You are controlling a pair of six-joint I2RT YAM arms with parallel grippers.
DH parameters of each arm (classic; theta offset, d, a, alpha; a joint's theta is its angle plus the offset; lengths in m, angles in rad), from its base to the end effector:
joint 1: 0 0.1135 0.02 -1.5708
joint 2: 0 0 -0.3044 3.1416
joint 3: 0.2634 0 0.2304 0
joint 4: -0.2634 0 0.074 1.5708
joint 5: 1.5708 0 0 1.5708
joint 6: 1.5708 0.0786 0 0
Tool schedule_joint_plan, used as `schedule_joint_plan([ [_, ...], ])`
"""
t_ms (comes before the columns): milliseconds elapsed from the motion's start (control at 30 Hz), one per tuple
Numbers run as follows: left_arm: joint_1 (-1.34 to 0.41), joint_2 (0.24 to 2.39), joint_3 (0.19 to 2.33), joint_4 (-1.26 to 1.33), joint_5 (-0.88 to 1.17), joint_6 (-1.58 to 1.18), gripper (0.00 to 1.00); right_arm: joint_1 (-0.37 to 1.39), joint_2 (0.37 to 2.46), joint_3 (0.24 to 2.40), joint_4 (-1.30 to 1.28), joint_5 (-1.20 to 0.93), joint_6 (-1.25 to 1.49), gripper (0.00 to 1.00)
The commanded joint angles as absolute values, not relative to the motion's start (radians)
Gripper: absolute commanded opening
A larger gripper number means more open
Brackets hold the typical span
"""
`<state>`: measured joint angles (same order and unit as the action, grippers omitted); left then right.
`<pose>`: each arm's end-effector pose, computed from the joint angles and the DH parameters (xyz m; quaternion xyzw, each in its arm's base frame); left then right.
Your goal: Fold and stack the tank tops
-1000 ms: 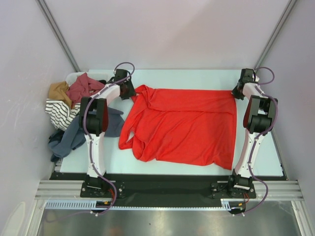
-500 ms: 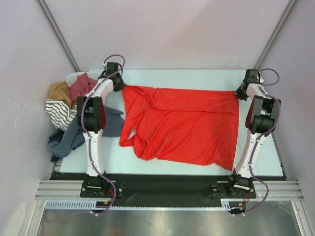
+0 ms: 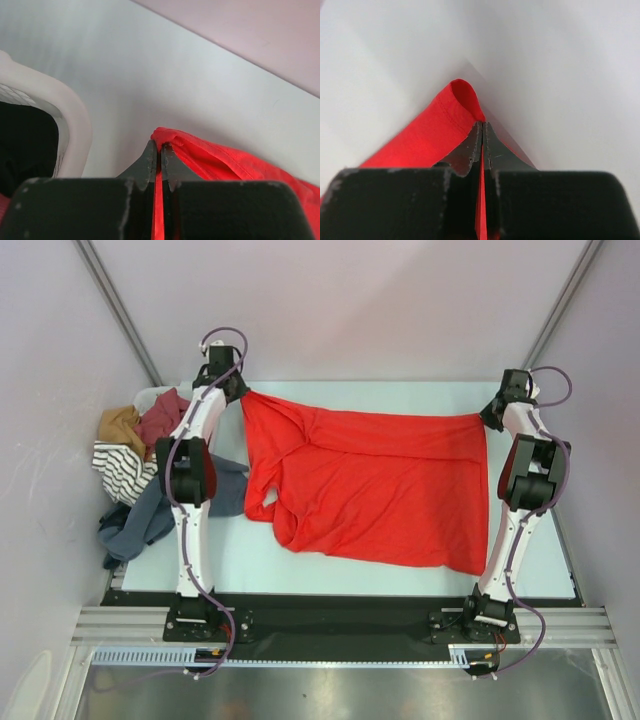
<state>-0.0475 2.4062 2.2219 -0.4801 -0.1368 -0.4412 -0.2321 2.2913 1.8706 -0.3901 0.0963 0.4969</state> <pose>0.5948 -0.0175 0.2423 -0.2048 0.8738 -0.0461 0.4387 0.5367 -0.1346 0.1958 0.3474 0.8603 0.0046 0.3731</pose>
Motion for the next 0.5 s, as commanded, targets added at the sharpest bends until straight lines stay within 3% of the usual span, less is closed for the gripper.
schedule_joint_plan([
  [0,-0.023,2.447,2.252,-0.482,-0.176,-0.433,0.03,-0.23,2.332,1.956,-0.364,0.094,0.502,0.0],
  [300,0.023,2.487,2.267,-0.457,-0.104,-0.448,0.06,-0.227,2.477,2.27,-0.474,0.031,0.491,0.02],
  [333,0.023,2.49,2.269,-0.459,-0.094,-0.443,0.22,-0.226,2.511,2.299,-0.494,0.015,0.489,0.1],
  [400,0.023,2.488,2.269,-0.466,-0.074,-0.443,0.42,-0.222,2.52,2.342,-0.528,0.009,0.482,0.46],
  [433,0.023,2.479,2.267,-0.482,-0.081,-0.445,0.6,-0.221,2.513,2.332,-0.529,0.012,0.482,0.5],
  [467,0.021,2.47,2.263,-0.488,-0.087,-0.448,0.67,-0.221,2.479,2.313,-0.528,0.014,0.483,0.52],
])
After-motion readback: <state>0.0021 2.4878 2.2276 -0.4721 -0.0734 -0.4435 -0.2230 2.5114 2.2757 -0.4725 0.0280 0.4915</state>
